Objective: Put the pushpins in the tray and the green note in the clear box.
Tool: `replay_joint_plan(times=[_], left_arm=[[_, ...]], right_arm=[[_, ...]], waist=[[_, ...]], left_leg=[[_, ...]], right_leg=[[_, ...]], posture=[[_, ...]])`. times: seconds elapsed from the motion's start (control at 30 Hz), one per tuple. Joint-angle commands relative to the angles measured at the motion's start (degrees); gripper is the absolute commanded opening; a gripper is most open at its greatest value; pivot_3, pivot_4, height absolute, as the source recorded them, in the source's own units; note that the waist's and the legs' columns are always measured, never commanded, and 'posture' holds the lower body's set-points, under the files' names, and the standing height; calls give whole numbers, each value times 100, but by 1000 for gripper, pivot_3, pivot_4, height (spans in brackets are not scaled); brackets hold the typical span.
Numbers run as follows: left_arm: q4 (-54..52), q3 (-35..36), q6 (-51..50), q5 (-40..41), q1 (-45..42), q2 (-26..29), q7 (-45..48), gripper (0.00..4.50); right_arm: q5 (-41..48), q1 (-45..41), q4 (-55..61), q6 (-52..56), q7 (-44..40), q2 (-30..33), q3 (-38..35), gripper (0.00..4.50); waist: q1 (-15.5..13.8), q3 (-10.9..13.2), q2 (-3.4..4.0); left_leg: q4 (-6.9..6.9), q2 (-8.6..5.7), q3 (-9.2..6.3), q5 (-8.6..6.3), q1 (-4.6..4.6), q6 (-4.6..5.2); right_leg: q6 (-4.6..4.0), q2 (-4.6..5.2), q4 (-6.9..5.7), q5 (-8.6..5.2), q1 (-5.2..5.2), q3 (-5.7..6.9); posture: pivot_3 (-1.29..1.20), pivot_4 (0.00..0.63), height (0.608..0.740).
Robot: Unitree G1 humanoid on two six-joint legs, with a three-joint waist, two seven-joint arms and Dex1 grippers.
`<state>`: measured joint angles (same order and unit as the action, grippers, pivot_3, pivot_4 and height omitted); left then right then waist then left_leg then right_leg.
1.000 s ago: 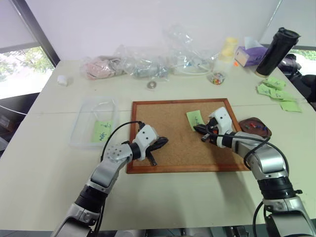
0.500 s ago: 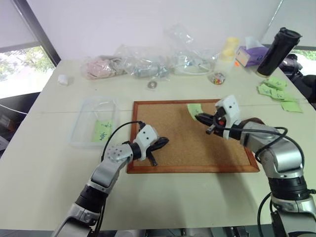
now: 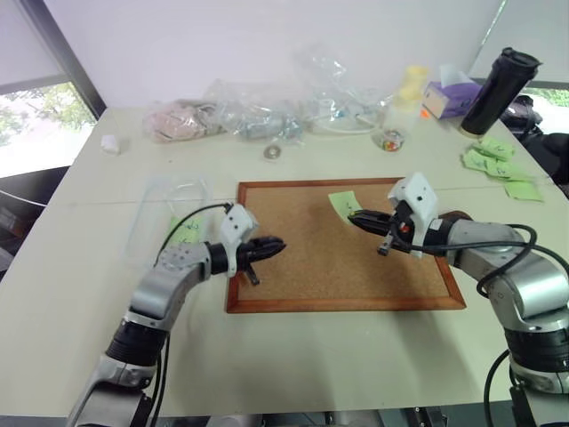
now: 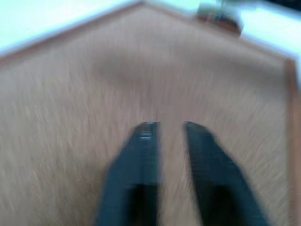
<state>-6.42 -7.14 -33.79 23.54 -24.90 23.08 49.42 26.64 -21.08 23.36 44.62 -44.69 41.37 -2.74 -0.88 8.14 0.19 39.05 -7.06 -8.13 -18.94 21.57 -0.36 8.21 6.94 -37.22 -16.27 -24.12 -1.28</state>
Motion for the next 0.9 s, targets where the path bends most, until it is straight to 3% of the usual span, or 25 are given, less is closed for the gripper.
replay_joint_plan(times=[0.03, 0.13, 0.47, 0.87, 0.9], left_arm=[[-107, 225, -351, 407, -345, 33, 127, 2907], [172, 477, -584, 697, -681, -151, -26, 4300], [1249, 1237, -1299, 1370, -1496, -1425, -1184, 4300], [1262, 1825, -2381, 2332, -1555, -2002, -1913, 4300], [1241, 1813, -2438, 2365, -1553, -2013, -1926, 4070]], right_arm=[[64, -65, 300, -209, -246, 236, -40, 0], [-16, -112, 303, -366, -320, 315, 33, 0], [-289, -330, 371, -1127, -604, 338, 295, 0], [-354, -449, 502, -1172, -595, 358, 342, 0], [-361, -459, 499, -1176, -594, 356, 346, 0]], waist=[[8, 1, -2], [17, 3, -5], [17, 19, -32], [9, 22, -37], [12, 22, -38]], left_leg=[[0, -1, 0, 0, 0, 0], [-3, 1, 1, 0, 0, 0], [-2, 1, 1, 0, 1, -1], [2, 1, 2, 1, 3, -1], [2, 1, 2, 1, 3, -1]], right_leg=[[0, 1, 0, 0, 0, 1], [0, -1, -1, 0, -5, 1], [3, -2, -2, 2, -8, 2], [3, -2, -2, 2, -8, 1], [4, -2, -3, 2, -9, 1]], posture=[[0, 150, 730], [0, 150, 730], [0, 150, 730], [0, 150, 730], [0, 150, 730]])
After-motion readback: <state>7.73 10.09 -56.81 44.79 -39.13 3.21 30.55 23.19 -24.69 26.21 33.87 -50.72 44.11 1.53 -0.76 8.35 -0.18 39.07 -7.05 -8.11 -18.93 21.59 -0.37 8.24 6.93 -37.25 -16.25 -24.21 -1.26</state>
